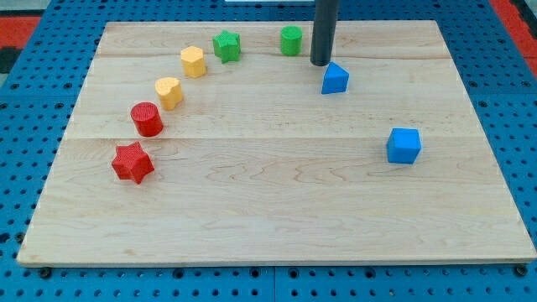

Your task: Place green circle diagonal to blue triangle

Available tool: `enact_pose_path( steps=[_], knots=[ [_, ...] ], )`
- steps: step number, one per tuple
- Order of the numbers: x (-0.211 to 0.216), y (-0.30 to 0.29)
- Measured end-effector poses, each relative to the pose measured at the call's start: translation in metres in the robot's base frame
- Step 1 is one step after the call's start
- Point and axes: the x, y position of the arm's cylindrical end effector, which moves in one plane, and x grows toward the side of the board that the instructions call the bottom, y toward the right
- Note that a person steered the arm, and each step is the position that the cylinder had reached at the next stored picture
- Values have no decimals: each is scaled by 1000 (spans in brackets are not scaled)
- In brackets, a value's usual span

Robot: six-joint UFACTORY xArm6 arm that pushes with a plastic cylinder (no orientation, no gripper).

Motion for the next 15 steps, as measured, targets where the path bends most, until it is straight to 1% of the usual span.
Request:
enact_pose_path(
  steps=[1,2,3,4,5,6,7,8,9,10,11,12,13,14,15],
  knots=[
    [25,-3],
    [42,39],
    [42,64],
    [33,72],
    [50,91],
    [37,15],
    [18,-89],
    [13,-148],
    [-11,-191],
    [-39,-201],
    [-44,-148],
    [-53,-123],
    [-78,-123],
    [-73,-48],
    [-64,4]
  ],
)
